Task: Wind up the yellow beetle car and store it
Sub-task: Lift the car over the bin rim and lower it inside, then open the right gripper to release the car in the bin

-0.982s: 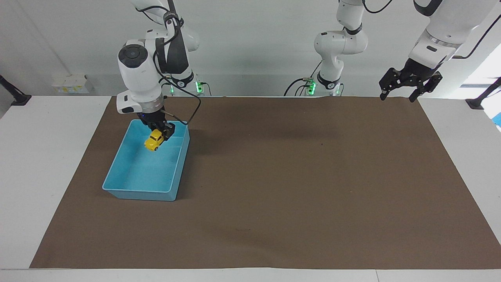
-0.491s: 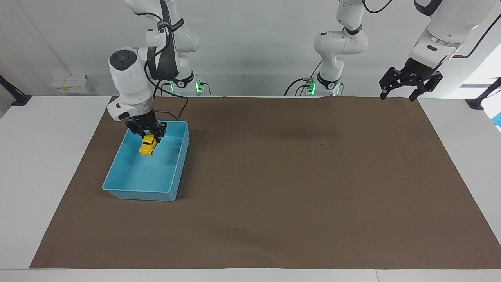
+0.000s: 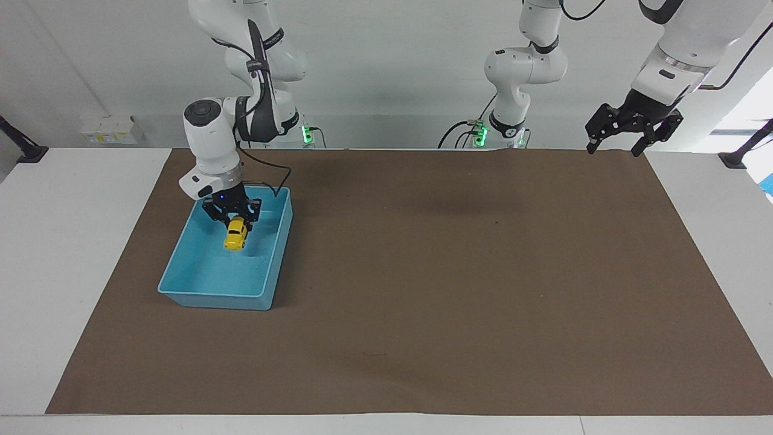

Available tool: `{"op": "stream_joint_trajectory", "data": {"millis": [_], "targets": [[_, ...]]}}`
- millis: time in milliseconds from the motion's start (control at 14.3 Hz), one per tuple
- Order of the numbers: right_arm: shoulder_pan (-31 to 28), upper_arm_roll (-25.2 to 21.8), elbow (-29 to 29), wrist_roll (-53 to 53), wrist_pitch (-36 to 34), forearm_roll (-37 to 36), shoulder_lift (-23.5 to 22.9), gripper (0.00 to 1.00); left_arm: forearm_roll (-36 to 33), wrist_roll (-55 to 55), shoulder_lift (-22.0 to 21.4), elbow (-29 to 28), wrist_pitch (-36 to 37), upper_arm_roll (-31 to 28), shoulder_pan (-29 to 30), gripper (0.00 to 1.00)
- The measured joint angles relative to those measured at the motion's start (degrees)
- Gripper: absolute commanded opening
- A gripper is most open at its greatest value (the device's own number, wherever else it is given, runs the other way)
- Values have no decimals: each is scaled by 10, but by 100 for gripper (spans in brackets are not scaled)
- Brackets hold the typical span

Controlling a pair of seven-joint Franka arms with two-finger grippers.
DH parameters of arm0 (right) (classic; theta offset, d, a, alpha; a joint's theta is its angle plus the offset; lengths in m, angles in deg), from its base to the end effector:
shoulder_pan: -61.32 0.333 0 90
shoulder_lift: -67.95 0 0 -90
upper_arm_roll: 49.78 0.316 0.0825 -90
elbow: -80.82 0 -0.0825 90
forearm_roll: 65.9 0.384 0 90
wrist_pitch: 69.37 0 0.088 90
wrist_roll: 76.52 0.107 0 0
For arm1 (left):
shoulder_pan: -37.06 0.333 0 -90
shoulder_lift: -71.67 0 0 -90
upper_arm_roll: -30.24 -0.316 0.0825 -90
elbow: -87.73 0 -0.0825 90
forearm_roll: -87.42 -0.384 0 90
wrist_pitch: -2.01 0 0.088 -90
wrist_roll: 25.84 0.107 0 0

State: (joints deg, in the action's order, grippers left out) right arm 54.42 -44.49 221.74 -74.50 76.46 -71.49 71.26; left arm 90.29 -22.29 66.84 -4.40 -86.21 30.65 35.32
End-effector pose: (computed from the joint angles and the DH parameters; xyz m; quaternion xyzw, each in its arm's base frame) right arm 0.4861 -0.0125 0.3318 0.9969 0.0068 0.0715 0.0326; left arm 0.5244 -0.0254 0.6499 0.9984 -0.0507 0.0083 0.0246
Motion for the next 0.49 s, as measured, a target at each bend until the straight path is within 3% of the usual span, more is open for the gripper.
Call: {"op": "stream_joint_trajectory", "data": {"millis": [70, 210, 280, 491], "targets": [[-2, 0, 11, -1, 20, 0, -5, 13, 0, 0, 0, 0, 0, 0, 0, 100], [-2, 0, 23, -2, 41, 0, -14, 93, 0, 0, 0, 0, 0, 0, 0, 100], [-2, 0, 23, -3, 42, 0, -17, 100, 0, 0, 0, 0, 0, 0, 0, 100], [-2, 1, 17, -14, 42, 0, -17, 100, 0, 0, 0, 0, 0, 0, 0, 100]]}}
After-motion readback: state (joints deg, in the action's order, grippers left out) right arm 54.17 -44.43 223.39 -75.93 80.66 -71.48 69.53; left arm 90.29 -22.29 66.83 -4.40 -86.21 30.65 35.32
